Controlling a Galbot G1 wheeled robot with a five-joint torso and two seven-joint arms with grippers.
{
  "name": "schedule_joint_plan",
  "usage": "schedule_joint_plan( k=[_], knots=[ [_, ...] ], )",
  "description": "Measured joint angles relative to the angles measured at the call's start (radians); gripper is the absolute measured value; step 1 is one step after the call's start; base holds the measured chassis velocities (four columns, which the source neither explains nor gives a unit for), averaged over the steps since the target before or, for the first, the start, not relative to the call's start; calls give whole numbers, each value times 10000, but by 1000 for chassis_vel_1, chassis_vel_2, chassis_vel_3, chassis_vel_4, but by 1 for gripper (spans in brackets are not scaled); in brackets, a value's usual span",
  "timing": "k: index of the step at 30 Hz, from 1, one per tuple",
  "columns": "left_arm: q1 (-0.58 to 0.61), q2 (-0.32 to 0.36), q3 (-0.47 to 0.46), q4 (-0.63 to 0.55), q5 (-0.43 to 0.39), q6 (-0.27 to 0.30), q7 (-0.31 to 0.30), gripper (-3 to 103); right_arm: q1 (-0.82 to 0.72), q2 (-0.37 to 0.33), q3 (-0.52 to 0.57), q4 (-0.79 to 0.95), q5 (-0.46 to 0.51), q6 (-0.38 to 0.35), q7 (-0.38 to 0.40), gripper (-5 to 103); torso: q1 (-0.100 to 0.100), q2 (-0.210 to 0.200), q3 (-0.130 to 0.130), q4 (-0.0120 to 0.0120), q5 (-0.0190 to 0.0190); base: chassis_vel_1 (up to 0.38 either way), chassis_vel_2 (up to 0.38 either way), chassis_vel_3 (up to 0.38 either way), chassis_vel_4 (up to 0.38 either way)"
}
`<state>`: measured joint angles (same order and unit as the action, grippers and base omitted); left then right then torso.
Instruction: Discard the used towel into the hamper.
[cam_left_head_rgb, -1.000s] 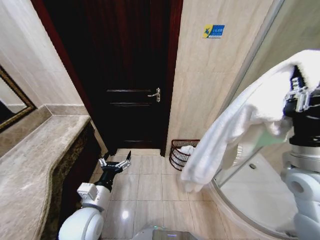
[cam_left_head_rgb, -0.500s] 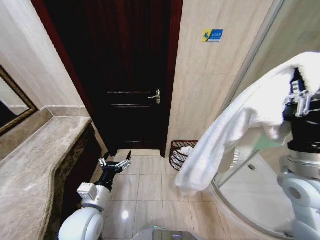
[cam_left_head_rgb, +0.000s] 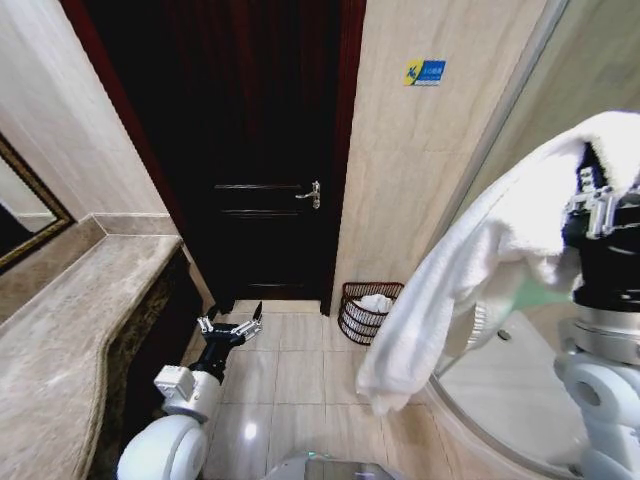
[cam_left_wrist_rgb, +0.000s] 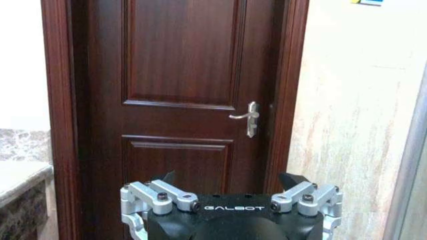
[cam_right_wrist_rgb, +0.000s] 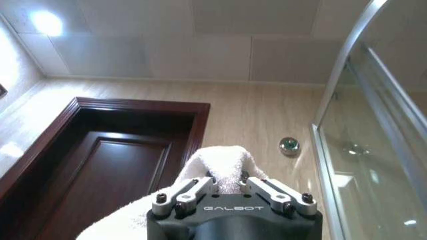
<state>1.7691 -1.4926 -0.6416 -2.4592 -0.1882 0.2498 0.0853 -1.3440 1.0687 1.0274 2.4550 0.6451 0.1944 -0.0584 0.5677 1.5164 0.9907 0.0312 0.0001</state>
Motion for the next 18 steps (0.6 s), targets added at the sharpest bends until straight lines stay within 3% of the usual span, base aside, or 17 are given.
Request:
schedule_joint_plan(
  k=[18],
  knots=[
    [-1, 0, 0, 0, 0, 0, 0, 100, -80, -42, 48, 172, 38, -43, 69, 10, -13, -32, -16, -1, -1, -69, 69, 72, -70]
  ],
)
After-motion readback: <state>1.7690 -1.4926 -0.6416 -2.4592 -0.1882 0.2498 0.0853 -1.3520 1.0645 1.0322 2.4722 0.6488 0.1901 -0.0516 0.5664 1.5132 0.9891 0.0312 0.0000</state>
